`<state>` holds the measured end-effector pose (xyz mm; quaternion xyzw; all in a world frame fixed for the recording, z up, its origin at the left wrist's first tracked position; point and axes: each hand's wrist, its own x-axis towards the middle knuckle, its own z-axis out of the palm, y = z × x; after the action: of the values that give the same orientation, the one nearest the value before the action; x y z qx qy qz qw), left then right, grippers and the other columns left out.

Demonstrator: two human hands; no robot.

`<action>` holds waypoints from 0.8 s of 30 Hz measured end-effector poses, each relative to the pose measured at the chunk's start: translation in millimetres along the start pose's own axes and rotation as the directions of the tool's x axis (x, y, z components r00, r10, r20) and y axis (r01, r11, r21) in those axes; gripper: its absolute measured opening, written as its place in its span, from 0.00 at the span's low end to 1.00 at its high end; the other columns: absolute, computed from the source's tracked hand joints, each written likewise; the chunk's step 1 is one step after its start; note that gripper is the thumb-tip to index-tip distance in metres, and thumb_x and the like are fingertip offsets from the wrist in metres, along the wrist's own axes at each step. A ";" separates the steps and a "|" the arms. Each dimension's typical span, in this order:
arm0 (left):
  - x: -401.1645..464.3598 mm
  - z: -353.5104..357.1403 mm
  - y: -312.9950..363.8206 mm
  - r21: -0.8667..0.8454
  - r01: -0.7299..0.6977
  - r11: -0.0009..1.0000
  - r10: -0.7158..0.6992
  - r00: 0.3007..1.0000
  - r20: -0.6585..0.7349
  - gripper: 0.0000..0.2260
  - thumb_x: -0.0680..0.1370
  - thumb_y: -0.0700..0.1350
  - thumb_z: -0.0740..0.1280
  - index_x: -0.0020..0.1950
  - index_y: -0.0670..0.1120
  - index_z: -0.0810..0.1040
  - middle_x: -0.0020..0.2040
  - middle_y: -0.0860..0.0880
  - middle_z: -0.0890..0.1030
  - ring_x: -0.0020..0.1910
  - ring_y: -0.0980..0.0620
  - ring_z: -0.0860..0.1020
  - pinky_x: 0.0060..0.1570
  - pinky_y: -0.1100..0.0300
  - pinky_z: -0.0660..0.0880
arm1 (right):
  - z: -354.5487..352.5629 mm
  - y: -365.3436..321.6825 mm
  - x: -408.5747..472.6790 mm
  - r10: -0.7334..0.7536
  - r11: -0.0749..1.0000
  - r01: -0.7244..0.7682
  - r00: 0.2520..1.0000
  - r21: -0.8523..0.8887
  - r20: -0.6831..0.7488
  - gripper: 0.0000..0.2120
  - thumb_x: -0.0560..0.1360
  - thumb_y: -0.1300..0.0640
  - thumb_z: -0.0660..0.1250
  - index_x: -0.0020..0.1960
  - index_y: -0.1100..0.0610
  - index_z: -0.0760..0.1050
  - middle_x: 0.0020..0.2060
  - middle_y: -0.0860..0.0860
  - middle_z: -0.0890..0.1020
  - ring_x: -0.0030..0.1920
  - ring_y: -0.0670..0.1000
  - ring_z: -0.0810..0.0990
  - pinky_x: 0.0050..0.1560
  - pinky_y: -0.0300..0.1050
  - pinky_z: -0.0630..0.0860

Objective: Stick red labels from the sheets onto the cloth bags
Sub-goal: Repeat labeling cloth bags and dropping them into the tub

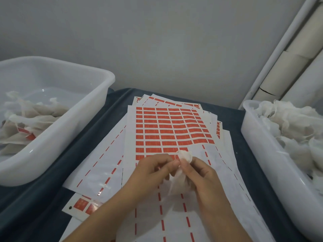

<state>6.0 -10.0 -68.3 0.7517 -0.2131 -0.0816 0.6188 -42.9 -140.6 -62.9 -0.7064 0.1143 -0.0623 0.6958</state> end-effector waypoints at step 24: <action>5.7 -21.5 19.9 -0.614 0.103 0.783 -0.245 0.958 -0.151 0.15 0.65 0.58 0.64 0.39 0.52 0.85 0.28 0.52 0.78 0.29 0.55 0.78 0.41 0.67 0.76 | -30.0 0.4 12.9 -0.143 0.814 -0.042 0.952 -0.579 -0.270 0.18 0.70 0.38 0.62 0.58 0.37 0.68 0.62 0.37 0.71 0.62 0.46 0.71 0.63 0.49 0.70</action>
<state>15.1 4.0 -43.5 0.5380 -0.0350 -0.1173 0.8340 -37.9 -172.9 -63.5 -0.8688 0.2133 -0.1504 0.4207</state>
